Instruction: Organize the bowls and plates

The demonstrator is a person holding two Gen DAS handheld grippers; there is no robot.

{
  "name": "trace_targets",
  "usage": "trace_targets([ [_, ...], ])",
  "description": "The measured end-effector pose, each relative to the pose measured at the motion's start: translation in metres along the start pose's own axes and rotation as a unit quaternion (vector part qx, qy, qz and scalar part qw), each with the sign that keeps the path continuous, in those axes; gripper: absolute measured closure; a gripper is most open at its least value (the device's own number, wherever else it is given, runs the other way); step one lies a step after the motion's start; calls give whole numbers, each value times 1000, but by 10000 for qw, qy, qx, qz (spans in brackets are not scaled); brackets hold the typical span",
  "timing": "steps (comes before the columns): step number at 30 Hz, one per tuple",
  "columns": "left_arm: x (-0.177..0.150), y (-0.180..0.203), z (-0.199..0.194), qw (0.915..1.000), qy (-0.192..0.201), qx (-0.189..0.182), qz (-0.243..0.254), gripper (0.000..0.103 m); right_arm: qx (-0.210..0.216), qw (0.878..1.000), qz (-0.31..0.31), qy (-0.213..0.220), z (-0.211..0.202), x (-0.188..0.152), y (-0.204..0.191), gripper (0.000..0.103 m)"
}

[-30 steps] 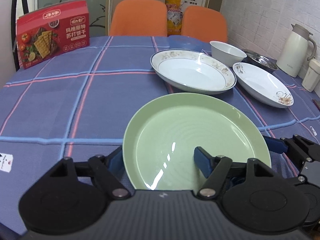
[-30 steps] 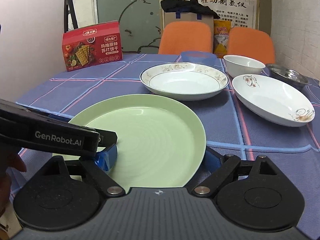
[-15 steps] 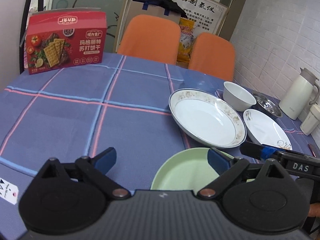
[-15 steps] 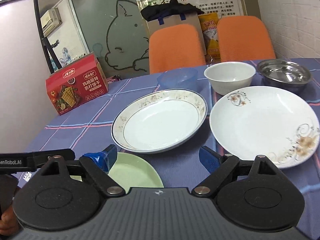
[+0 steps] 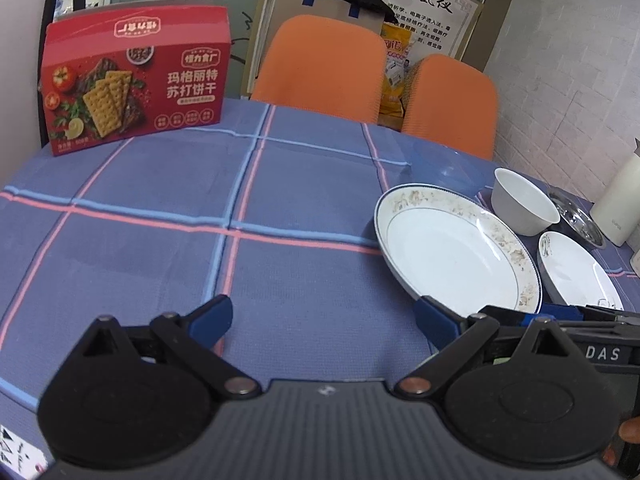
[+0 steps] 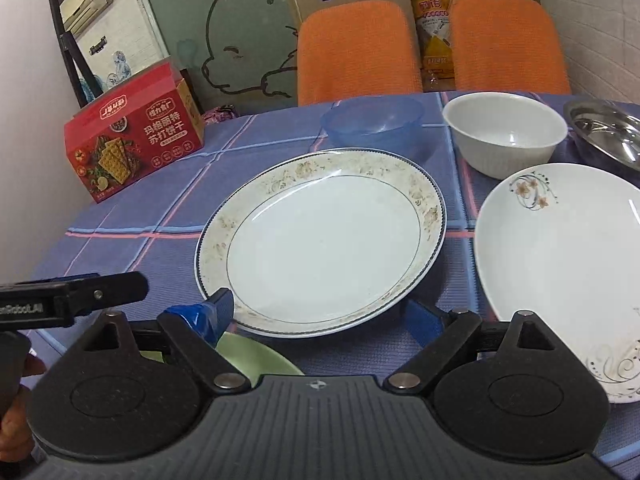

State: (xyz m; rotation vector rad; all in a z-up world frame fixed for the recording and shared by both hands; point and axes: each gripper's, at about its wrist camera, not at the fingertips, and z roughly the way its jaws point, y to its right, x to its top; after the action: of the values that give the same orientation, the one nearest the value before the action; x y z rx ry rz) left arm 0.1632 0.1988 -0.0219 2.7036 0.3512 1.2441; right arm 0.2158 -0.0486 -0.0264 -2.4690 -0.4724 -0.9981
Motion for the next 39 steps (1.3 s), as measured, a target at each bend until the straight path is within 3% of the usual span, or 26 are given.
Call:
trace_targets([
  [3, 9, 3, 8, 10000, 2, -13, 93, 7, 302, 9993, -195, -91, 4, 5, -6, 26],
  [7, 26, 11, 26, 9996, -3, -56, 277, 7, -91, 9996, -250, 123, 5, 17, 2, 26],
  [13, 56, 24, 84, 9984, -447, -135, 329, 7, -243, 9992, -309, -124, 41, 42, 10, 26],
  [17, 60, 28, 103, 9977, -539, -42, 402, 7, -301, 9979, -521, -219, 58, 45, 9, 25],
  [23, 56, 38, 109, 9951, -425, 235, 859, 6, -425, 9955, -847, -72, 61, 42, 8, 24],
  [33, 53, 39, 111, 9950, -299, 220, 929, 7, -250, 9940, -1061, -8, 59, 40, 10, 22],
  [36, 53, 47, 111, 9944, -327, 100, 1003, 14, -189, 9930, -1159, -146, 62, 42, 2, 21],
  [38, 54, 56, 108, 9934, -397, -121, 1070, 31, -72, 9919, -1245, -250, 62, 44, 2, 24],
  [39, 55, 61, 108, 9929, -474, -72, 1089, 31, -76, 9920, -1223, -305, 60, 45, 1, 24],
])
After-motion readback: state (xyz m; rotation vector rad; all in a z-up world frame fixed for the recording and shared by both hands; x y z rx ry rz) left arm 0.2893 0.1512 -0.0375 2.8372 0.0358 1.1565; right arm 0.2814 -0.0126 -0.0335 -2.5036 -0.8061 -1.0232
